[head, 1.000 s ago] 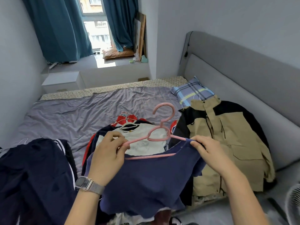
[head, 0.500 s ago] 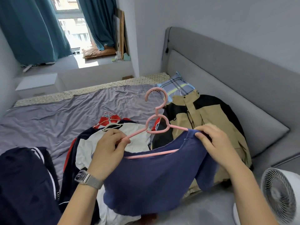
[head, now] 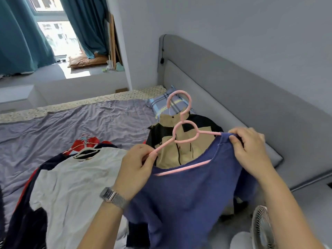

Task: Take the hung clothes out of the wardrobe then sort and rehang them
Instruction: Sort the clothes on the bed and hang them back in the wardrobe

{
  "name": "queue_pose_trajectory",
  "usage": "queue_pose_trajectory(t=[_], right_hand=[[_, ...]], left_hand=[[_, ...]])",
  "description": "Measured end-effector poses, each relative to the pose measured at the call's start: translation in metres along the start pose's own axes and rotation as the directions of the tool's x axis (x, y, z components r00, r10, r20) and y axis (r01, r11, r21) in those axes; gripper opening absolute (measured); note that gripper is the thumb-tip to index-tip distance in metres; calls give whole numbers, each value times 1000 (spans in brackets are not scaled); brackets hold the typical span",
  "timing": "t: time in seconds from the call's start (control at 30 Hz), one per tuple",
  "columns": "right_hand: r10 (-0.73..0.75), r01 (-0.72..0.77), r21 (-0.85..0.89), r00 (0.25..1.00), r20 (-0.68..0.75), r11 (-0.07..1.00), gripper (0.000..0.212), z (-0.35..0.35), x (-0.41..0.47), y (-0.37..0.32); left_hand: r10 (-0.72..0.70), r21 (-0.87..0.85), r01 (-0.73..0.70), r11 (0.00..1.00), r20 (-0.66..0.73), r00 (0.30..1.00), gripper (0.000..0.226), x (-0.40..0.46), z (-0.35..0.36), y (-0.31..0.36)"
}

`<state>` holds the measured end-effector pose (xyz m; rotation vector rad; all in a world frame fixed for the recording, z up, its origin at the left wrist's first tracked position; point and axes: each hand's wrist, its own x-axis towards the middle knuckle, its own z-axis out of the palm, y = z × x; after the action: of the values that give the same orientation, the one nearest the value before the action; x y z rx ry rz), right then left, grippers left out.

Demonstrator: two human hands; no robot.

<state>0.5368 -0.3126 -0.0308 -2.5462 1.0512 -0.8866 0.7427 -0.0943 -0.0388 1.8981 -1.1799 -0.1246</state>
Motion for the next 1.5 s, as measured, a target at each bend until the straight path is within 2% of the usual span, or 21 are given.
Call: queue_pose_trajectory(t=[0.13,0.23,0.4,0.5,0.57,0.9,0.97,1.07,1.23,1.37,1.5], right_hand=[[-15,15,-42,1000,-10,999,23,13,38,12],[15,-17,-71,1000,-20,997,24,30,56,22],[65,-65,-36,998,5,997,25,53,76,33],[88,-88,13,996,13,996,26,66,92,42],[86,-87,29,996,17,996,25,73,106,49],[154,-164,122,984,85,979,15,117,208,119],[166,-177,110,980,107,978,15,133,230,135],[183,-199,81,968,171,977,17,165,261,164],[237,-256,-3,892,385,967,21,240,289,196],[255,-239,-102,794,552,966,25,305,297,208],[316,-279,-167,669,673,946,28,354,306,221]], left_hand=[[-89,-58,86,995,-44,995,16,15,1,-16],[-152,55,153,987,-12,988,22,32,-3,-46],[-164,226,145,963,64,984,29,76,17,-75],[-197,286,162,944,98,976,20,97,37,-84],[-204,277,176,944,74,976,15,110,45,-89],[-140,189,144,971,-35,990,22,226,100,-83],[-168,167,187,968,-122,978,25,246,113,-87],[-302,144,334,932,-203,931,29,255,133,-98],[-427,147,437,887,-94,899,19,230,162,-125],[-537,135,546,827,-102,837,20,206,173,-146],[-634,107,650,752,-154,758,32,190,177,-164]])
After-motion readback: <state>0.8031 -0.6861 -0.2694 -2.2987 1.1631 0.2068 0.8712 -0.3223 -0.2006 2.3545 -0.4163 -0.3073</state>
